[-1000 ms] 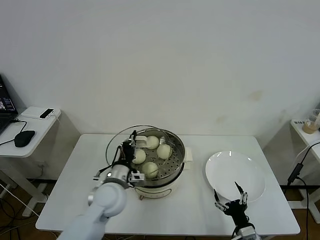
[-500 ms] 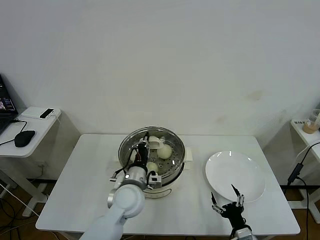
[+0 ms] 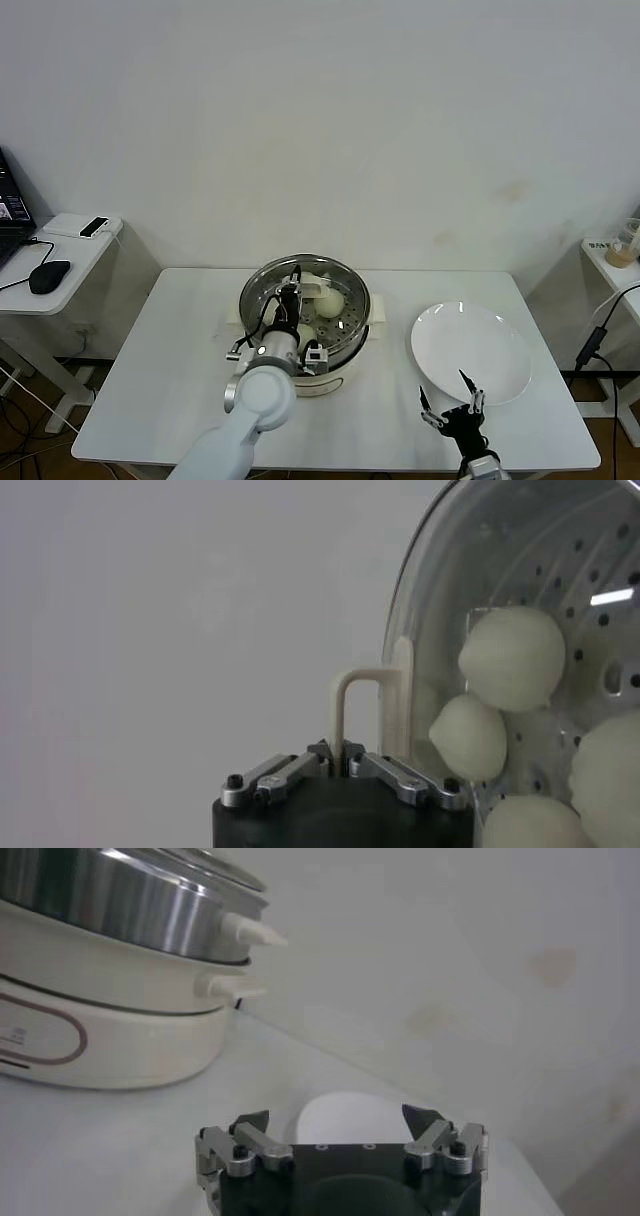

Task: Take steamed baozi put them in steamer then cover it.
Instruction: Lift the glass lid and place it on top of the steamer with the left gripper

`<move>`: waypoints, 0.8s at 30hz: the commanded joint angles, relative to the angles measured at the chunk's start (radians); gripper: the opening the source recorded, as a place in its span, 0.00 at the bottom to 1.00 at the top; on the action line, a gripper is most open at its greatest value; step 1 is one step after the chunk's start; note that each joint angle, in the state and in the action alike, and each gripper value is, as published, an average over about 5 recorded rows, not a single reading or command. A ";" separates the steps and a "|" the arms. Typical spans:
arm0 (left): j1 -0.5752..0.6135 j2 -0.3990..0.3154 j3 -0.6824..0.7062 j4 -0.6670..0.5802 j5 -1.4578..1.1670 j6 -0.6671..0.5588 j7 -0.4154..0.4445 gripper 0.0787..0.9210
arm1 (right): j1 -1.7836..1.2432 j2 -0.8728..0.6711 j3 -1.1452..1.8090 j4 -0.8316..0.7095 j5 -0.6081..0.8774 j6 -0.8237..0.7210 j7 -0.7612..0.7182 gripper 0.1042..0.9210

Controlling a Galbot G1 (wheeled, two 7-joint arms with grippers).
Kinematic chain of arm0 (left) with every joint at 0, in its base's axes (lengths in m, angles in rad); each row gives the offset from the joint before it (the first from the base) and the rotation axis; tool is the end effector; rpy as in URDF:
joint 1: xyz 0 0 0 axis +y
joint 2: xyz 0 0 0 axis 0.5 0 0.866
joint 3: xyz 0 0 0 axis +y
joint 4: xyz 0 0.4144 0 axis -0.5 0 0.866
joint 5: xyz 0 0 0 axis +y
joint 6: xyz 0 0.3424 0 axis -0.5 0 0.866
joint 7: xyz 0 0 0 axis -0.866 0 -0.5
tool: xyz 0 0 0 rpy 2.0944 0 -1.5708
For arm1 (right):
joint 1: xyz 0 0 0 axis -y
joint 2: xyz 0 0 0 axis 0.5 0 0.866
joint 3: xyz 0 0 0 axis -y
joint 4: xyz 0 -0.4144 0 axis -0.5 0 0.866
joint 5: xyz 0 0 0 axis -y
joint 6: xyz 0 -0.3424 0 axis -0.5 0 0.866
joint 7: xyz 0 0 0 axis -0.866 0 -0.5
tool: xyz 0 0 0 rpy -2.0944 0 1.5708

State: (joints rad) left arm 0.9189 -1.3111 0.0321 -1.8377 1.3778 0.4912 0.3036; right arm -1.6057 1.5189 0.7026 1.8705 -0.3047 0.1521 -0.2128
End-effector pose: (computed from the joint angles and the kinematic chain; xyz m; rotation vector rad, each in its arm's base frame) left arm 0.3241 -0.0852 -0.3191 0.1816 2.2065 2.1704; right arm 0.1088 -0.0744 -0.4334 0.2066 -2.9025 0.6128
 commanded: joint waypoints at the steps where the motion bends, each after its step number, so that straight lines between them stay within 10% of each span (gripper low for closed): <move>1: 0.002 -0.021 0.005 0.013 0.018 -0.001 0.003 0.07 | -0.001 0.001 -0.006 -0.004 -0.006 0.002 0.000 0.88; 24: 0.002 -0.026 -0.014 0.034 0.015 -0.011 -0.005 0.07 | -0.005 -0.001 -0.013 -0.007 -0.014 0.003 -0.001 0.88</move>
State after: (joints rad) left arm 0.9212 -1.3359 0.0229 -1.8106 1.3920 0.4808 0.3010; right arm -1.6107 1.5184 0.6902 1.8631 -0.3174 0.1551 -0.2130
